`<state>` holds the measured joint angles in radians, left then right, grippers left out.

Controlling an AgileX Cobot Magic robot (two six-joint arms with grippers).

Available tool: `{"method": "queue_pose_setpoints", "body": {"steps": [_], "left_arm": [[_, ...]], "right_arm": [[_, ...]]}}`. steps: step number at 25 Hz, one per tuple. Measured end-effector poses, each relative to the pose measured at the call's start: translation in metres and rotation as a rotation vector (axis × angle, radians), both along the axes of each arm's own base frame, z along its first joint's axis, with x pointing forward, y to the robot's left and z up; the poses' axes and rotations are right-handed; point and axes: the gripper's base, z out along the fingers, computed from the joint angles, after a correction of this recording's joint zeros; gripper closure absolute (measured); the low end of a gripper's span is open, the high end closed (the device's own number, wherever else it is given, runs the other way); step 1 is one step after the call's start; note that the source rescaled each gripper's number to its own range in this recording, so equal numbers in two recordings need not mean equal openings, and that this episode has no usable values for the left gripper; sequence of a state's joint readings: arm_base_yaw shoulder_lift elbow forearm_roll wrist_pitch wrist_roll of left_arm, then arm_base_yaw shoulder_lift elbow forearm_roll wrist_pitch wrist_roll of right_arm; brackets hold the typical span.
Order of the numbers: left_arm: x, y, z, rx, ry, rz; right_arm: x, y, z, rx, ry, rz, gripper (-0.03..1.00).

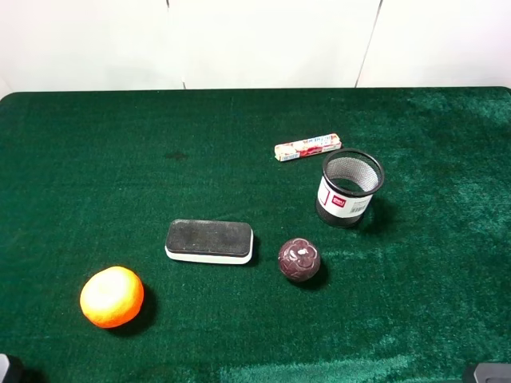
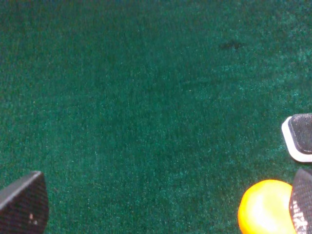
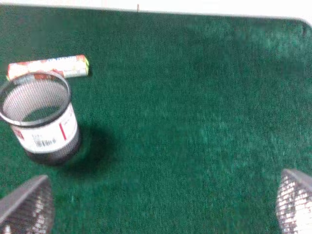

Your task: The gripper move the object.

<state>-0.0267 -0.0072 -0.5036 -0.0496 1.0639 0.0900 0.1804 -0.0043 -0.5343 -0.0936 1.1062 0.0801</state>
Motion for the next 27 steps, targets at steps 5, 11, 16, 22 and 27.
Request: {"method": "queue_pose_setpoints", "body": {"steps": [5, 11, 16, 22, 27], "left_arm": [[0.0000, 0.0000, 0.0000, 0.000, 0.000, 0.000], [0.0000, 0.0000, 0.0000, 0.000, 0.000, 0.000], [0.0000, 0.0000, 0.0000, 0.000, 0.000, 0.000], [0.0000, 0.0000, 0.0000, 0.000, 0.000, 0.000], [0.0000, 0.0000, 0.0000, 0.000, 0.000, 0.000]], "right_arm": [[0.0058, 0.0048, -0.0041, 0.024, -0.030, 0.036, -0.03], [0.0060, 0.0081, -0.0030, 0.018, -0.046, 0.068, -0.03], [0.0060, 0.0084, -0.0030, 0.017, -0.046, 0.072, -0.03], [0.0059, 0.0089, -0.0030, 0.021, -0.046, 0.075, -0.03], [0.0059, 0.0089, -0.0030, 0.021, -0.046, 0.075, -0.03]]}}
